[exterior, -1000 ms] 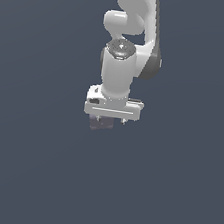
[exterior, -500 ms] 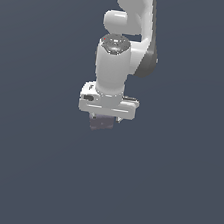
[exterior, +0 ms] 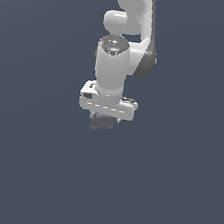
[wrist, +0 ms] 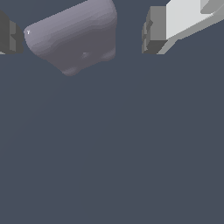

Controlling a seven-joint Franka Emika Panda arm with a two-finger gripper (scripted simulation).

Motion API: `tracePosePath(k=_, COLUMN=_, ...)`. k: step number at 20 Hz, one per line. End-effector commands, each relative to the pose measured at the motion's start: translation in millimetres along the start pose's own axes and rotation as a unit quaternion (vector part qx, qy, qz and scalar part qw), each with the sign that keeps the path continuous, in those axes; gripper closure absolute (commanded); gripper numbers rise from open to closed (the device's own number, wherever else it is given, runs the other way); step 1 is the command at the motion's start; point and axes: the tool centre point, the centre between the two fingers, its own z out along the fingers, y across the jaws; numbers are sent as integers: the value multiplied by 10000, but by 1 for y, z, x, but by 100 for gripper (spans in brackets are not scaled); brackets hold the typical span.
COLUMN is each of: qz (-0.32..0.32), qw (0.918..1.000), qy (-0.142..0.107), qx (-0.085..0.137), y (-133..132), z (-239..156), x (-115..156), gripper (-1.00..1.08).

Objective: Pick up the object and move it to a goal position.

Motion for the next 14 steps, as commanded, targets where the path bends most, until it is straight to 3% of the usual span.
tracePosePath(k=1, qz=242, qw=9997, qy=-9, qx=1, y=1, z=2, x=-2, gripper=-92)
tracePosePath(k=7, qz=1016, qw=9948, qy=-38, qx=3, y=5, z=7, x=-10, gripper=-92)
tracePosePath(k=14, qz=2001, qw=9798, qy=-72, qx=1, y=10, z=14, x=-20, gripper=-92)
